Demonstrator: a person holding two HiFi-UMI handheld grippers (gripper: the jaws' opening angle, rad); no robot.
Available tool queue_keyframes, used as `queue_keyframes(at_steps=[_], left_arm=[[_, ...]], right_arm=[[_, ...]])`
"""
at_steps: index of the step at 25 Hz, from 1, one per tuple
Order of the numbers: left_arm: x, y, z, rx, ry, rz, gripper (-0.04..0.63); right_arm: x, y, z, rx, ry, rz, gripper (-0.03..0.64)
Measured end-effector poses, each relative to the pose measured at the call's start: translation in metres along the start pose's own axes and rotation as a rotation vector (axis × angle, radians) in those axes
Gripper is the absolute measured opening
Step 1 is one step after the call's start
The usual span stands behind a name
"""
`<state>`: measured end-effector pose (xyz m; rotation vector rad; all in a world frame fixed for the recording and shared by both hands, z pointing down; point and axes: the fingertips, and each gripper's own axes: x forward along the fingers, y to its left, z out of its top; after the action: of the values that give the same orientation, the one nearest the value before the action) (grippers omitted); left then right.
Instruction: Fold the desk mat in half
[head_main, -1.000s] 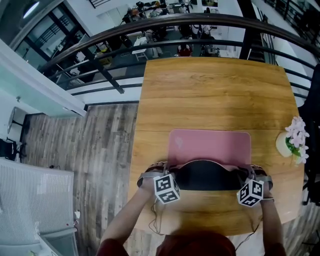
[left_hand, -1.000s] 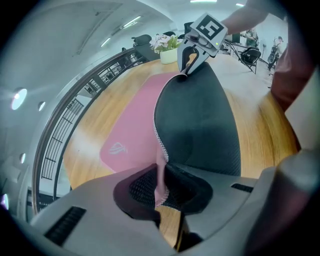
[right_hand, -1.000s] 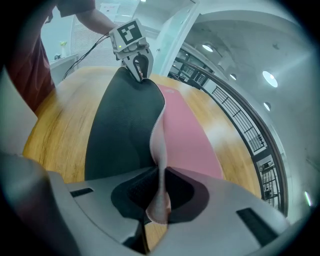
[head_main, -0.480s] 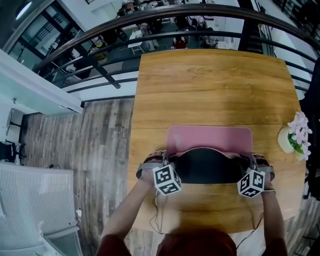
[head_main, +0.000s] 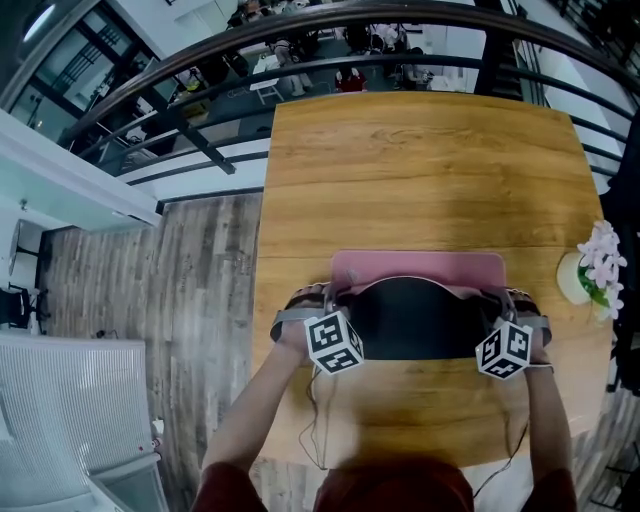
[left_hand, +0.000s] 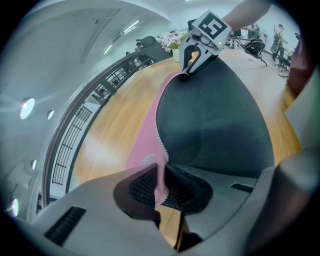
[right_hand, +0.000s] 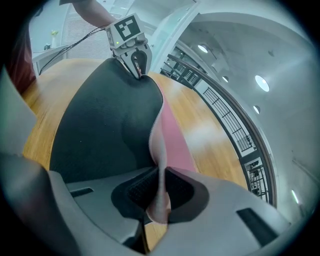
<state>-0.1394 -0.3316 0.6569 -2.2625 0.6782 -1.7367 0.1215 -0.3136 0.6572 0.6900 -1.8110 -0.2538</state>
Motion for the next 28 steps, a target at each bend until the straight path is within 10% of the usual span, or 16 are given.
queue_keyframes(at_steps=[28], left_arm=[[0.022,0.041,0.009,0.047,0.002,0.074,0.072]], right_arm=[[0.024,-0.037,0.005,-0.003,0.026,-0.038,0.054]])
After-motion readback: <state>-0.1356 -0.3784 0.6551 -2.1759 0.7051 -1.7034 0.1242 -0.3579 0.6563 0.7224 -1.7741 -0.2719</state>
